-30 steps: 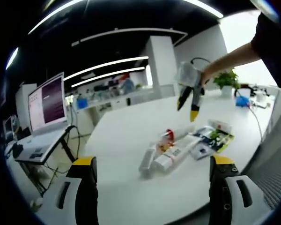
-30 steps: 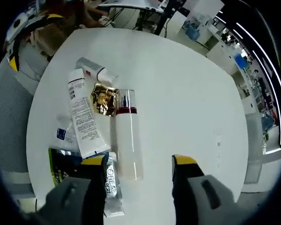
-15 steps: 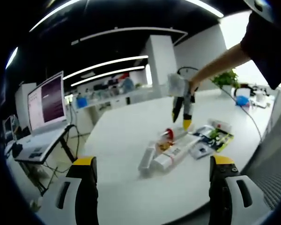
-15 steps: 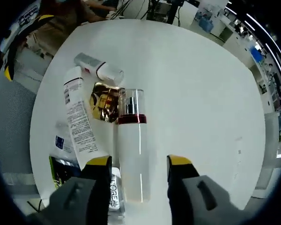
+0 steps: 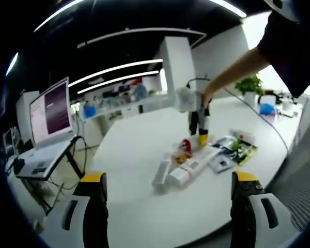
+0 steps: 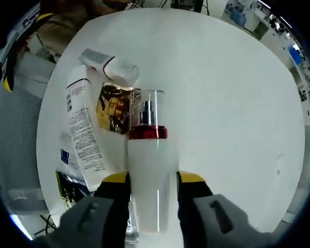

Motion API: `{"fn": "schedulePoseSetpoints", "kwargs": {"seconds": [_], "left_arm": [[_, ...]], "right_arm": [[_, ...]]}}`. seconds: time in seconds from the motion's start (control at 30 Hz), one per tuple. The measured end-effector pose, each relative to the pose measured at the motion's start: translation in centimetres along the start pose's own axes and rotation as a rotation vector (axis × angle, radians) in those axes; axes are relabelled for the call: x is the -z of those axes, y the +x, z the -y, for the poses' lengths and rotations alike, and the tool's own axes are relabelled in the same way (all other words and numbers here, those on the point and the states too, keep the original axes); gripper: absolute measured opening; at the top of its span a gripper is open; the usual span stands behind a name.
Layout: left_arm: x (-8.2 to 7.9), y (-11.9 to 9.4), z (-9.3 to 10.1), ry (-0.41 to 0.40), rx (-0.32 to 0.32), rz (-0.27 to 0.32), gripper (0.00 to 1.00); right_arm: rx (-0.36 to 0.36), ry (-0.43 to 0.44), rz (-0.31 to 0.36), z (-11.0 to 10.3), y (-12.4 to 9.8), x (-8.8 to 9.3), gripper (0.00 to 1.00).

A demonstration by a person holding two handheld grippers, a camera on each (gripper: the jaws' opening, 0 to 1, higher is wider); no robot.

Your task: Arrange the skincare products in the storage area until every visible bottle or jar stands upright without overlapping.

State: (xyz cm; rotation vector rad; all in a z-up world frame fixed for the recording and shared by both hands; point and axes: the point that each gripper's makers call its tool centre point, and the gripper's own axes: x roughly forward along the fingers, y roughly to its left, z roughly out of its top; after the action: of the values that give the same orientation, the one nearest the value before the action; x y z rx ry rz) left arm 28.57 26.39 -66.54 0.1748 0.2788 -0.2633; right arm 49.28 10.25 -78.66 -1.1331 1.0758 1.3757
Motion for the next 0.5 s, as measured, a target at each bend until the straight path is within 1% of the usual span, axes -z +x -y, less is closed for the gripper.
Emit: {"fn": "schedulePoseSetpoints", "kwargs": {"seconds": [0.07, 0.1, 0.2, 0.33, 0.37, 0.5], "left_arm": [[0.04, -0.01, 0.01, 0.000, 0.001, 0.000, 0.97], [0.08, -0.01, 0.04, 0.000, 0.003, -0.001, 0.97], [0.16, -0.02, 0.09, 0.000, 0.007, -0.003, 0.97], [0.19, -0.06, 0.00, 0.002, 0.002, -0.003, 0.97], [0.18, -0.07, 0.01, 0.001, 0.003, -0.002, 0.97], [0.20, -0.08, 0.10, 0.002, 0.006, -0.002, 0.97]], "right_arm": [[-0.006, 0.012, -0.023, -0.21, 0.10, 0.28, 0.33], [-0.004, -0.002, -0.021, -0.15, 0.04, 0.14, 0.33], [-0.005, 0.003, -0.033, -0.14, 0.05, 0.11, 0.33], [0.024, -0.007, -0.056, -0.10, 0.16, 0.08, 0.31], [0.034, 0.002, -0.063, -0.02, 0.16, 0.12, 0.31], [0.037, -0.001, -0.070, 0.01, 0.14, 0.17, 0.30]]}}
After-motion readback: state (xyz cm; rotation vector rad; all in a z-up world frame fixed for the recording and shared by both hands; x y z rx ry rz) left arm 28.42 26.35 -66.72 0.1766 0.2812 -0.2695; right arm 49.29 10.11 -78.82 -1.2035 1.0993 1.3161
